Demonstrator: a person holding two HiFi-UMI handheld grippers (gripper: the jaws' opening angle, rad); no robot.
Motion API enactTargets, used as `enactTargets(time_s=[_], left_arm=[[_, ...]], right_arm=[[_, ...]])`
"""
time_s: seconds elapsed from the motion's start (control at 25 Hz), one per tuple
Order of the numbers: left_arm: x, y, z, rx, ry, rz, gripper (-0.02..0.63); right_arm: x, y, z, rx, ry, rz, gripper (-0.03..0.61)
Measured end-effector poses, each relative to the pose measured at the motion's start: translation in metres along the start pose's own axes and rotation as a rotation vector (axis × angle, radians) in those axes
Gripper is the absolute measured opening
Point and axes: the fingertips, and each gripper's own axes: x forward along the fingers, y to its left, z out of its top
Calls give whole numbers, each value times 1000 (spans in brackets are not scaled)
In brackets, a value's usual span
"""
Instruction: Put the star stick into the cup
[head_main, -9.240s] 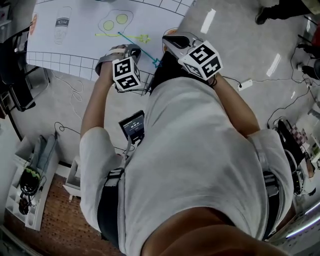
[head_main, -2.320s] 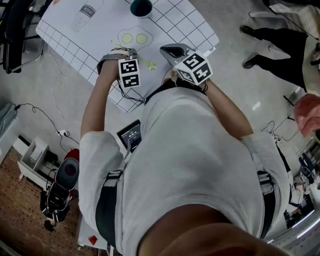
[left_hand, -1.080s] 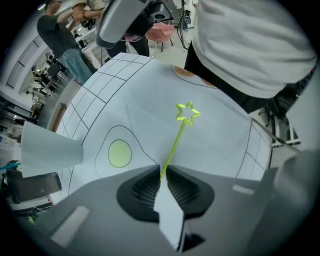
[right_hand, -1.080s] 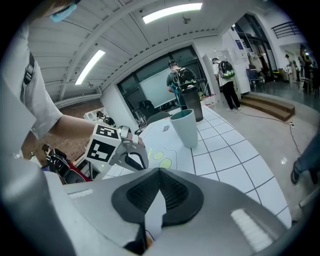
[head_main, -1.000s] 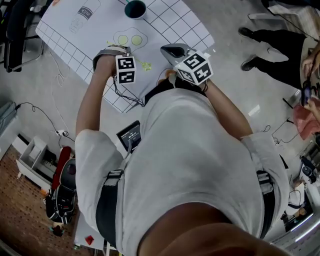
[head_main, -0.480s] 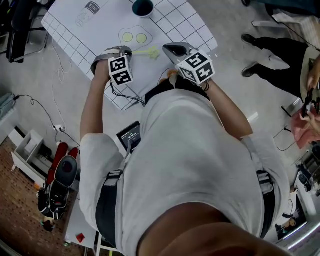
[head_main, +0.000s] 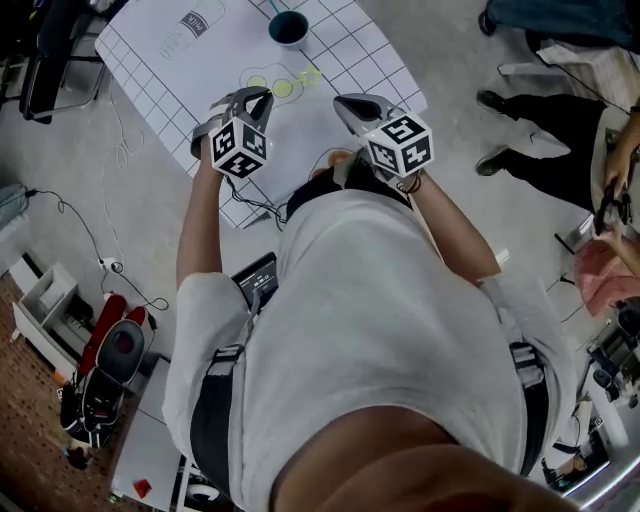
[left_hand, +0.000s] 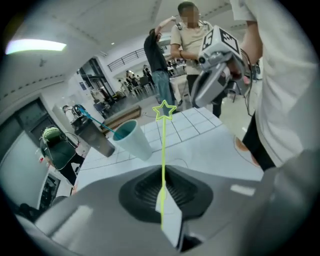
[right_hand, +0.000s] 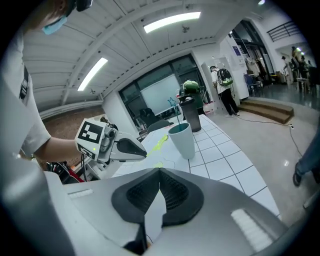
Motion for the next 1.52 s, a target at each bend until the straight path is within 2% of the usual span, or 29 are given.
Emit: enactTargets(time_s=[0.08, 0.2, 0.28, 0.4, 0.52, 0.68, 0.72, 0.84, 1.0, 1.2, 1.4, 1.52], left_arm=[[-9, 11, 18, -57, -71, 70, 17], [-22, 26, 48, -130, -180, 160, 17], [-27, 32, 67, -162, -238, 201, 17], [-32, 38, 88, -201, -300, 236, 17], [-37, 42, 100, -243, -345, 252, 17], [-36, 49, 114, -261, -382, 262, 17], [-34, 52, 116, -264, -390, 264, 17], [-34, 56, 119, -278, -417, 266, 17], [-39, 57, 125, -308, -465, 271, 18], [-50, 75, 130, -345, -531, 315, 23], [-72, 98, 119, -470, -601, 371, 26], [-78, 104, 104, -529, -621, 360, 4]], right_arm=[[-2, 6, 8, 39, -41, 46, 25], [-1, 17, 29, 102, -119, 118, 93], [-2, 20, 49, 133, -180, 147, 103], [-3, 19, 79, 151, -253, 153, 110], [2, 19, 100, 145, -286, 141, 121], [8, 14, 127, 117, -321, 132, 119], [9, 11, 134, 107, -327, 126, 107], [11, 6, 142, 79, -337, 97, 16], [4, 7, 145, 47, -340, 70, 14], [4, 10, 167, -37, -331, 40, 14], [-5, 10, 198, -83, -348, 13, 14], [-10, 3, 219, -105, -335, -15, 14]])
